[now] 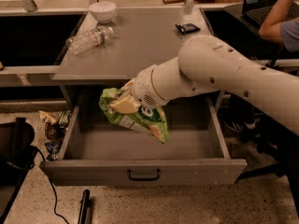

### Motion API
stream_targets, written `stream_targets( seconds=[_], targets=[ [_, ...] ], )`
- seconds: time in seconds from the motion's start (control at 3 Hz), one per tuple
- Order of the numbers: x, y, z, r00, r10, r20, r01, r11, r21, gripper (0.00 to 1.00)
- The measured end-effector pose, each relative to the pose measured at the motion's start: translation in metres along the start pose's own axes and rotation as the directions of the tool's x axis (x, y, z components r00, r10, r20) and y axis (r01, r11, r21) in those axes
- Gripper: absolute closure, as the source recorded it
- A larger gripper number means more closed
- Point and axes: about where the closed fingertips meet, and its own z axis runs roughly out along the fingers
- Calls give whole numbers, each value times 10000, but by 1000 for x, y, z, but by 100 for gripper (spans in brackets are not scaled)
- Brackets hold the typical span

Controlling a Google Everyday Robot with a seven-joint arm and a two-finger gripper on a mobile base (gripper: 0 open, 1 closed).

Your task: Place green rice chip bag into top drawer

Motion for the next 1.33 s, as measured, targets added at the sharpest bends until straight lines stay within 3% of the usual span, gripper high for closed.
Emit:
stream_targets(
  seconds=[0.33,0.67,1.0,1.33],
  targets=[
    [30,-10,17,9980,458,-437,-454,9989,97,100],
    [76,-31,39,9906,1120,-779,-1093,9933,377,100],
    [117,-46,54,9764,1840,-1133,-1753,9811,820,100],
    [155,-60,66,9579,2696,-989,-2582,9593,1142,81]
  ],
)
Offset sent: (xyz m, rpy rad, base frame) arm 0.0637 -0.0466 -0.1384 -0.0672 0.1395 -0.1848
